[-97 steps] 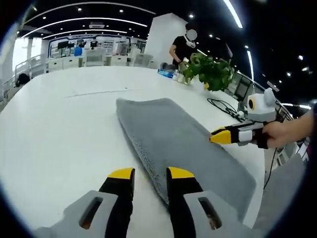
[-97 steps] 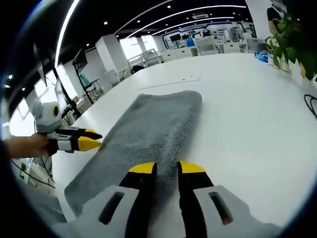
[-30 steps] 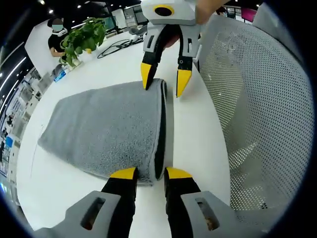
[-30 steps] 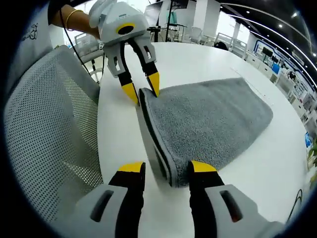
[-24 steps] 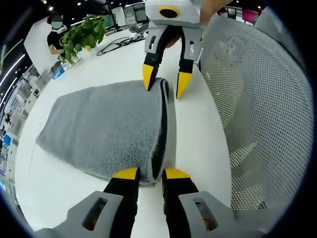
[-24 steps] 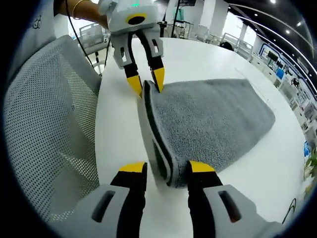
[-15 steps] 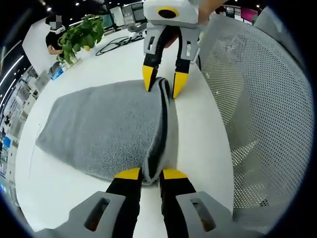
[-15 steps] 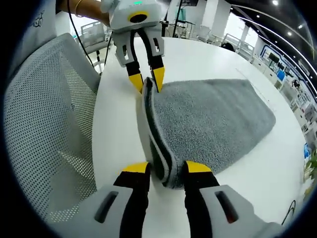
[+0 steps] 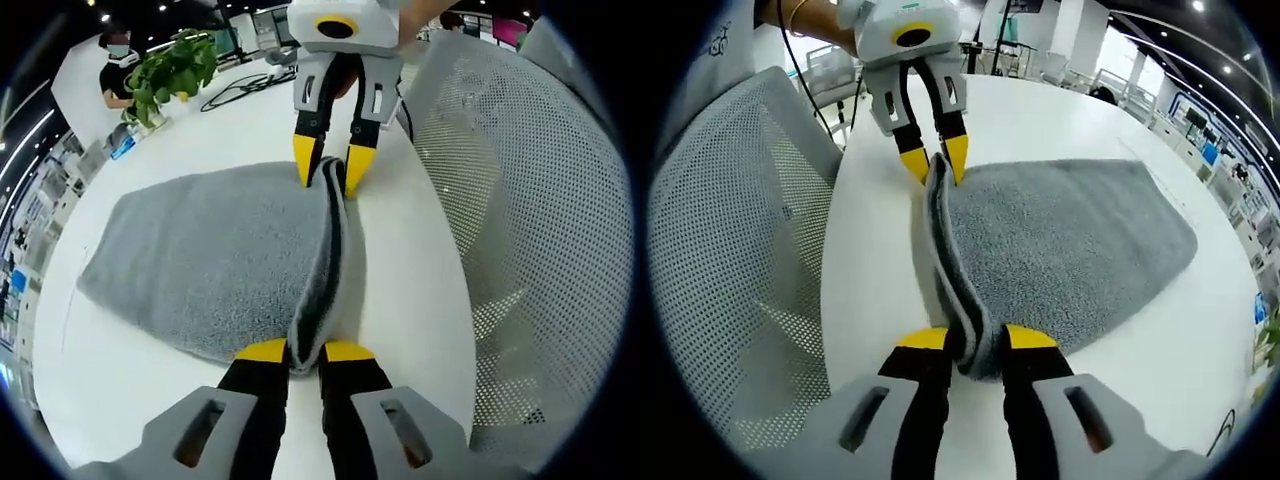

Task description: Fold the towel on the table until its edges align and the towel forms a compact rectangular stack.

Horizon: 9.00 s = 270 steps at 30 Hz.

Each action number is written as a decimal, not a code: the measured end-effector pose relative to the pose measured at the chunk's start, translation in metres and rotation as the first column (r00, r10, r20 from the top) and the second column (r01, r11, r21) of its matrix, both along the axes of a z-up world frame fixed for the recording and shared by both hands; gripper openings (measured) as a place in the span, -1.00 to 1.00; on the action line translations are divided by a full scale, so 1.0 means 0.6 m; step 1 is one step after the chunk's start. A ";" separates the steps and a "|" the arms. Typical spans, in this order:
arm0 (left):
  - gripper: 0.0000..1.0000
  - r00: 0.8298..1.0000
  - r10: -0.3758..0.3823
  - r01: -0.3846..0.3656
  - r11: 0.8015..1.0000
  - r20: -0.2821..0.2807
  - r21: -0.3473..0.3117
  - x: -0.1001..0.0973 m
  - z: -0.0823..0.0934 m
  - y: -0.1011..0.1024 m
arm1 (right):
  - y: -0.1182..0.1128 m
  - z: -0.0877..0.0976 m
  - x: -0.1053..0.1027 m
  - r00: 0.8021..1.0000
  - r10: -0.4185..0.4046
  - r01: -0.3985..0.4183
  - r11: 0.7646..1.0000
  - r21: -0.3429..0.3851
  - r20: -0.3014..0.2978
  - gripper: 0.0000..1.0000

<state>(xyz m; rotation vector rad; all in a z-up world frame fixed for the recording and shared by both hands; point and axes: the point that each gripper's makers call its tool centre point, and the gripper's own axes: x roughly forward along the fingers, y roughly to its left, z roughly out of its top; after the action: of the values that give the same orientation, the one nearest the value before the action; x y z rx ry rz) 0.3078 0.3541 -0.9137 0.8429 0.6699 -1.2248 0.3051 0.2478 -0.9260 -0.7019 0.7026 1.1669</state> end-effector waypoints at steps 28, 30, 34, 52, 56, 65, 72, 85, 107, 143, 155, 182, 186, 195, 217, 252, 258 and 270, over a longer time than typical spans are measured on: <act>-0.84 0.993 0.113 -0.114 0.993 -0.035 -0.013 -0.009 -0.002 -0.003 | -0.002 0.013 -0.009 0.996 -0.085 0.085 0.996 0.022 -0.039 -0.88; -0.84 0.993 0.111 -0.112 0.994 -0.041 -0.015 -0.018 -0.003 -0.002 | -0.003 0.012 -0.015 0.995 -0.085 0.086 0.996 0.024 -0.047 -0.88; -0.84 0.993 0.110 -0.111 0.994 -0.049 -0.017 -0.036 -0.001 -0.002 | -0.003 0.010 -0.030 0.995 -0.081 0.083 0.996 0.027 -0.056 -0.88; -0.84 0.984 0.128 -0.135 0.990 -0.121 -0.050 -0.110 0.000 -0.003 | -0.003 0.009 -0.099 0.991 -0.062 0.068 0.997 0.047 -0.120 -0.89; -0.84 0.981 0.130 -0.137 0.990 -0.144 -0.041 -0.118 0.001 -0.003 | -0.002 0.008 -0.105 0.991 -0.071 0.075 0.996 0.038 -0.111 -0.89; -0.85 0.981 0.133 -0.141 0.989 -0.142 -0.052 -0.143 0.003 -0.005 | -0.003 0.012 -0.132 0.992 -0.049 0.049 0.999 -0.001 -0.118 -0.90; -0.85 0.981 0.114 -0.120 0.992 -0.159 -0.034 -0.159 0.002 -0.006 | -0.004 0.021 -0.151 0.987 -0.052 0.053 0.999 -0.004 -0.154 -0.91; -0.85 0.979 0.133 -0.147 0.986 -0.155 -0.078 -0.160 0.050 0.005 | -0.003 0.085 -0.146 0.987 -0.053 0.060 0.997 0.041 -0.150 -0.91; -0.85 0.969 0.226 -0.243 0.944 -0.101 -0.223 -0.106 0.161 0.012 | 0.000 0.170 -0.116 0.996 -0.029 0.034 0.997 0.063 -0.088 -0.91; -0.85 0.968 0.237 -0.253 0.916 -0.088 -0.312 -0.120 0.294 0.018 | 0.013 0.307 -0.149 0.984 0.044 -0.027 0.995 0.093 -0.176 -0.91; -0.85 0.971 0.207 -0.234 0.918 -0.116 -0.321 -0.111 0.311 0.008 | 0.006 0.335 -0.131 0.972 0.002 0.029 0.992 0.125 -0.237 -0.90; -0.84 0.894 0.369 -0.444 0.804 -0.253 -0.395 0.050 0.252 -0.001 | -0.008 0.286 0.033 0.911 -0.226 0.298 0.939 0.171 -0.345 -0.89; -0.84 0.890 0.378 -0.452 0.810 -0.256 -0.374 0.071 0.225 -0.002 | -0.009 0.262 0.053 0.910 -0.236 0.302 0.941 0.154 -0.341 -0.89; -0.83 0.880 0.408 -0.471 0.817 -0.245 -0.333 0.115 0.178 0.000 | -0.011 0.214 0.101 0.877 -0.293 0.370 0.918 0.145 -0.382 -0.88; -0.79 0.805 0.478 -0.569 0.789 -0.351 -0.233 0.157 0.059 -0.003 | -0.025 0.100 0.156 0.731 -0.420 0.547 0.832 0.092 -0.538 -0.84; -0.68 0.695 0.576 -0.704 0.667 -0.430 -0.244 0.185 0.022 0.009 | -0.045 0.068 0.204 0.730 -0.489 0.620 0.768 0.162 -0.478 -0.81; -0.84 0.734 0.566 -0.670 0.694 -0.375 -0.264 0.182 0.014 0.001 | -0.046 0.032 0.199 0.734 -0.515 0.618 0.776 0.122 -0.443 -0.79; -0.74 0.797 0.551 -0.604 0.745 -0.248 -0.283 0.197 0.047 0.008 | -0.063 0.054 0.208 0.709 -0.542 0.675 0.708 0.209 -0.451 -0.68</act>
<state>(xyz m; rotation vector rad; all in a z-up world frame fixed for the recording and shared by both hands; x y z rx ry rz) 0.4262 0.3590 -0.8852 0.2019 0.7356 -0.7942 0.4298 0.2101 -0.8934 0.0979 0.9103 0.7472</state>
